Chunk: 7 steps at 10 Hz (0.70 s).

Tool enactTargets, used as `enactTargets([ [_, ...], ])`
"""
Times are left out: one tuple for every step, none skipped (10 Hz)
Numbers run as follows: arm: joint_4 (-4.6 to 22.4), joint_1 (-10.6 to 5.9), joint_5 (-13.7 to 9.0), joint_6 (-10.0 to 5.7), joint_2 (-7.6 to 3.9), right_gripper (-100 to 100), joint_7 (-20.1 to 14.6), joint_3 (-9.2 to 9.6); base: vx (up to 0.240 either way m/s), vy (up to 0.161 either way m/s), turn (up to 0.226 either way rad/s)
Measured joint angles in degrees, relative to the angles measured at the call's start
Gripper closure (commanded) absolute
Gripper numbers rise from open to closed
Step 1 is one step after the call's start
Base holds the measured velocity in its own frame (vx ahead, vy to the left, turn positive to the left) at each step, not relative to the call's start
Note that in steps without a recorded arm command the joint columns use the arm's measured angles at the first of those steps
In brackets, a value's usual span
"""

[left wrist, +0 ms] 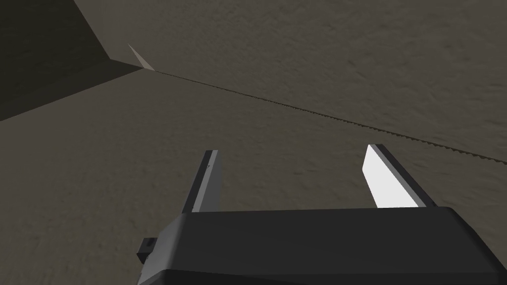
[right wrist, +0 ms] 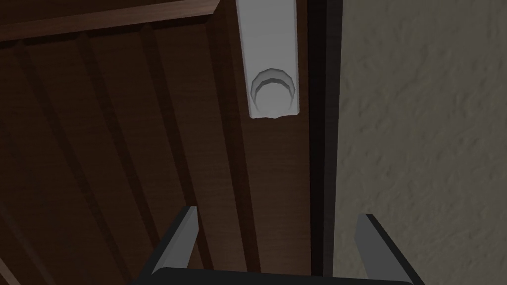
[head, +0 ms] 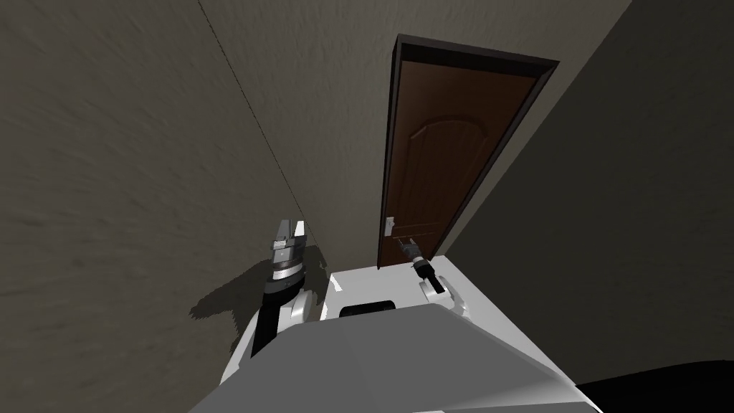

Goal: Pull the door open

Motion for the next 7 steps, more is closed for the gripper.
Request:
enactTargets([
  [0.7, -0.18, 0.1, -0.03, -0.24, -100, 1.1, -0.01, 0.133, 0.04, -0.001],
  [1.2, -0.4, 0.2, 0.1, -0.36, -100, 2.1, 0.0, 0.127, 0.045, -0.001],
  [2.1, -0.75, 0.3, 0.11, -0.67, -100, 3.1, -0.03, 0.146, 0.024, -0.004],
  [2.8, -1.09, 0.4, 0.2, -0.84, -100, 4.1, -0.02, 0.068, 0.007, 0.002],
  [2.9, -1.13, 0.5, 0.24, -0.85, -100, 4.3, -0.02, 0.118, 0.0, 0.071],
  [3.1, -1.16, 0.4, 0.2, -0.95, -100, 4.2, -0.29, 0.192, 0.015, 0.059],
  [3.3, -1.27, 0.4, 0.15, -0.99, -100, 4.1, -0.57, 0.207, 0.023, 0.07],
])
